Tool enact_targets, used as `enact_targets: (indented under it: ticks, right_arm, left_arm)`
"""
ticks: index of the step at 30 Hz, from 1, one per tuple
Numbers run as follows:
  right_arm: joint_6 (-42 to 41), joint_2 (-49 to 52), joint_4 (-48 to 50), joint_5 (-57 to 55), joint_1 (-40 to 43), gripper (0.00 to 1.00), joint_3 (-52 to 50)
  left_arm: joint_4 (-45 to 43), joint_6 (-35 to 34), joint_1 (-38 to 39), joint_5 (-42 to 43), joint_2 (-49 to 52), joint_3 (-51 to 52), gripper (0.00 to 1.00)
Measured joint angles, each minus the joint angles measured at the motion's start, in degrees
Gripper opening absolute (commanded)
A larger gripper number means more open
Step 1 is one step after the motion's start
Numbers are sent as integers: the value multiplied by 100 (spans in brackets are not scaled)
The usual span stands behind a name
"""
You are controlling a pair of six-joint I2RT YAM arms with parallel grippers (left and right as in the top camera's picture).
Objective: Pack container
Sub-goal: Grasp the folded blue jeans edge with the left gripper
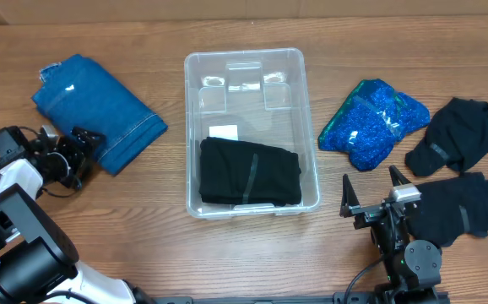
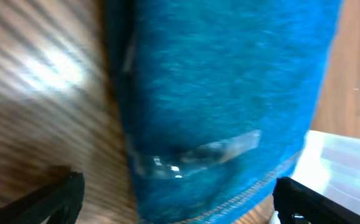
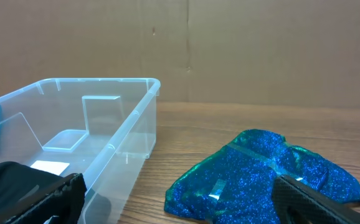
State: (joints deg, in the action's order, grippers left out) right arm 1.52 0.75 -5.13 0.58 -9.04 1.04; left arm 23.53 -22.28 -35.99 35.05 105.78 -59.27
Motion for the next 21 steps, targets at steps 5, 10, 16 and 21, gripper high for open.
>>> enact_targets:
  ticks: [5, 10, 16, 21]
  right_arm:
    - [-2, 0, -2, 2, 0, 100, 0]
    - [2, 0, -2, 4, 0, 100, 0]
    - [0, 0, -4, 2, 0, 100, 0]
    - [0, 0, 2, 2, 0, 100, 0]
  left_arm:
    - [-188, -13, 2, -199, 52, 0, 100]
    - [-726, -85, 2, 358, 389, -116, 100]
    - [-1263, -310, 2, 1213, 883, -295, 73]
    - [-1694, -564, 168, 1543, 1318, -297, 7]
